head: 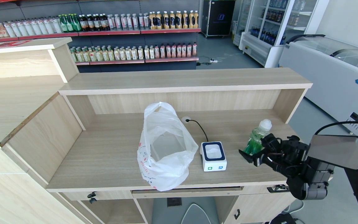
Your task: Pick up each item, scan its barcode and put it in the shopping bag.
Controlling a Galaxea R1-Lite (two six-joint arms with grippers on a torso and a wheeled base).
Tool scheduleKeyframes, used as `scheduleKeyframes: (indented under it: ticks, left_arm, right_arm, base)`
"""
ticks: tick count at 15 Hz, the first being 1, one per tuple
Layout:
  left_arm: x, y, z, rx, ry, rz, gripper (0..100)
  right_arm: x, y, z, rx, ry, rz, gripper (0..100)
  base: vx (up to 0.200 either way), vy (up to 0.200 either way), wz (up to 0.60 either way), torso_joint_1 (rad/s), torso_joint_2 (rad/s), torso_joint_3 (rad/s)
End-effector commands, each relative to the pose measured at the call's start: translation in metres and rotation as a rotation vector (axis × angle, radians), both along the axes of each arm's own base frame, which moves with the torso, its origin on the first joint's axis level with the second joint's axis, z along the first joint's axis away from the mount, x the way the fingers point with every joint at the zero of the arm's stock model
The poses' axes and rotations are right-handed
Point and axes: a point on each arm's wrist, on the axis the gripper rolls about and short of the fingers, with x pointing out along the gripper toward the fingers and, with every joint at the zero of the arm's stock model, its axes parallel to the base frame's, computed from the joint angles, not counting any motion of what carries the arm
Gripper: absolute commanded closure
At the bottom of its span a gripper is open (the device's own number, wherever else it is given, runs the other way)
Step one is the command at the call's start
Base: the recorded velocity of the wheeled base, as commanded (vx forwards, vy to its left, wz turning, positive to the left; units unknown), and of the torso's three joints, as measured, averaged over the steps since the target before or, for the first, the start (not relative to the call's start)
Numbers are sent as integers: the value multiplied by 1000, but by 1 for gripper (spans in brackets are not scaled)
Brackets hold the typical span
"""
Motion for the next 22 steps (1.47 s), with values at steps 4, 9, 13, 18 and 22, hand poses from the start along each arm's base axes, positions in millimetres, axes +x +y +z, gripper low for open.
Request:
scheduleKeyframes:
  ticks: [4, 9, 13, 18, 22]
  left_arm:
    - [0, 0, 0, 0, 2, 0, 0]
    - [0, 0, 0, 0, 2, 0, 0]
    - [0, 0, 0, 0, 0, 0, 0]
    - [0, 0, 0, 0, 2, 0, 0]
    - [0, 0, 0, 0, 2, 0, 0]
  right_arm:
    - [8, 4, -11, -1, -8, 16, 0]
    - [19, 9, -5, 9, -52, 30, 0]
    - [20, 12, -7, 17, -51, 37, 0]
    - [21, 12, -6, 21, -56, 61, 100]
    - [23, 10, -3, 34, -61, 62, 100]
  base:
    - [0, 0, 0, 0, 0, 0]
    - [0, 0, 0, 0, 0, 0]
    - [0, 0, 0, 0, 0, 0]
    - [0, 0, 0, 0, 0, 0]
    - [0, 0, 0, 0, 0, 0]
